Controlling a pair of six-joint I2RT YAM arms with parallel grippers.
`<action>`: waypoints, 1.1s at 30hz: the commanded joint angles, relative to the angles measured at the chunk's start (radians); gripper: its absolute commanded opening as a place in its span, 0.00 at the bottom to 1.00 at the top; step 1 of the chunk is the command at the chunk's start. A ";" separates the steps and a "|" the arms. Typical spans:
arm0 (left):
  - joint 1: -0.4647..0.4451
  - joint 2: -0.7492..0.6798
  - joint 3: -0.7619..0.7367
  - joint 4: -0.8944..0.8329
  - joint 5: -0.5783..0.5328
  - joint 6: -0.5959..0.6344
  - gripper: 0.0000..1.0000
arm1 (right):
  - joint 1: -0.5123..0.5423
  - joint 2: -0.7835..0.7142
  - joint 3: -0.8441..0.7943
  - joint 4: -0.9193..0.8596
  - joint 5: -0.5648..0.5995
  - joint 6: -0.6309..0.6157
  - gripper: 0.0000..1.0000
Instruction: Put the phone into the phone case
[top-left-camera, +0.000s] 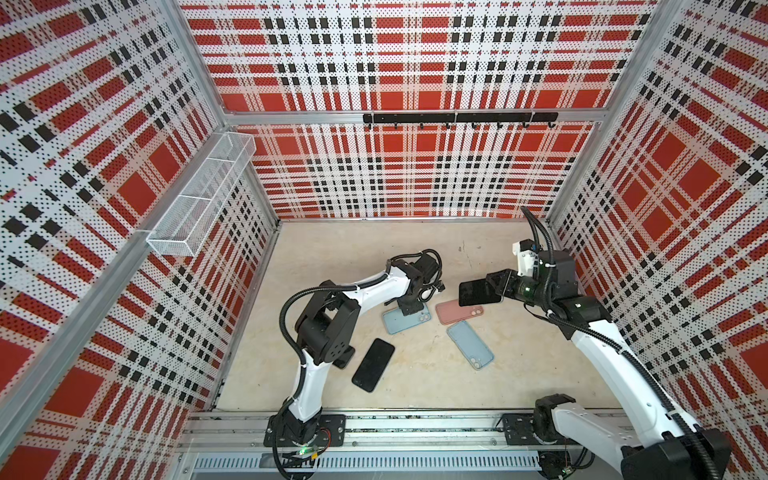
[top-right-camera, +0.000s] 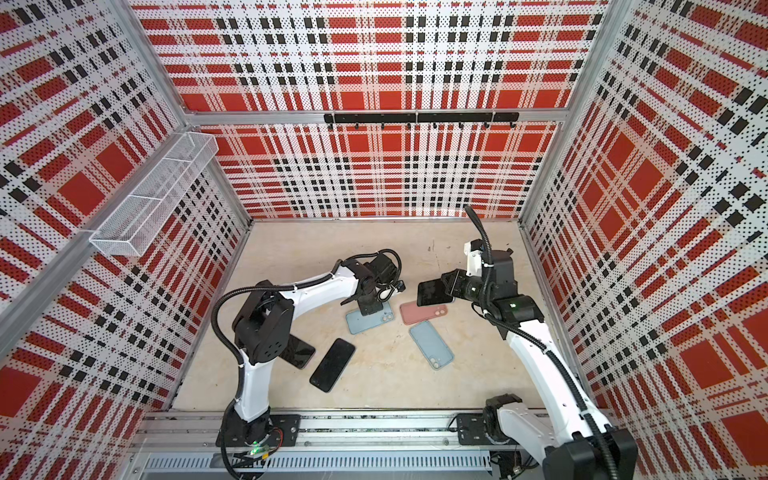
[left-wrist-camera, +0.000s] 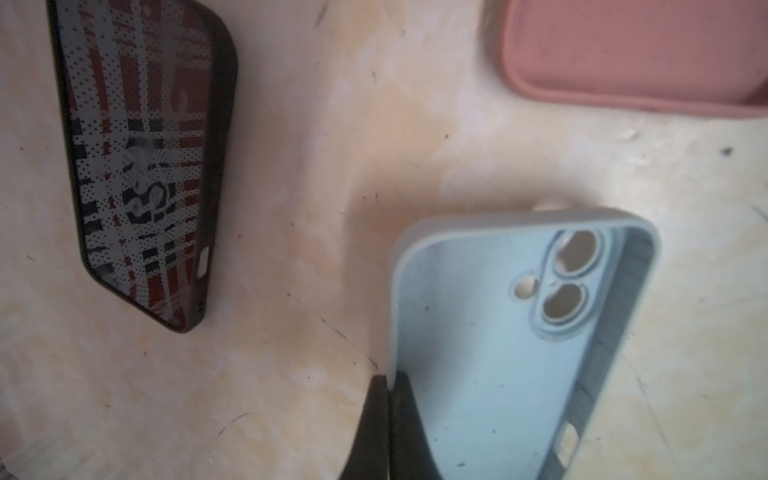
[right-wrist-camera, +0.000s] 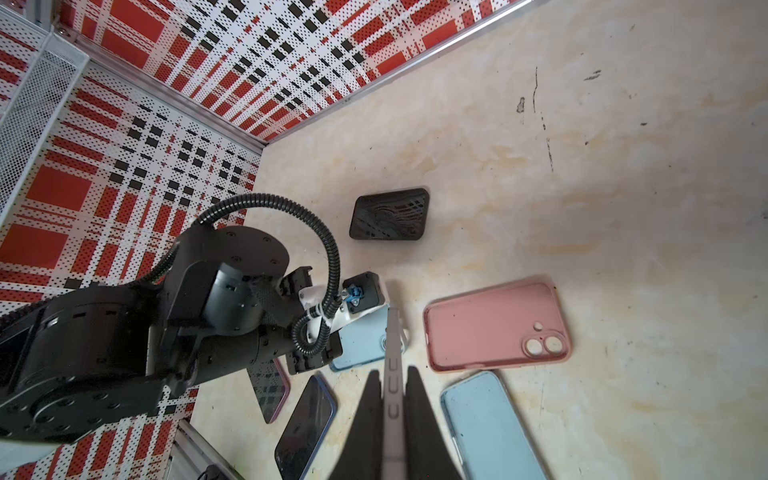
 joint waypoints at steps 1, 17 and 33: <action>0.018 0.034 0.067 0.007 -0.008 0.094 0.00 | -0.002 -0.028 -0.014 0.059 -0.031 0.017 0.00; 0.092 -0.068 0.022 0.122 -0.092 0.040 0.42 | 0.046 0.126 0.051 0.020 -0.139 -0.092 0.00; 0.116 -0.479 -0.388 0.020 0.038 -1.364 0.55 | 0.093 0.280 0.157 0.170 -0.061 -0.045 0.00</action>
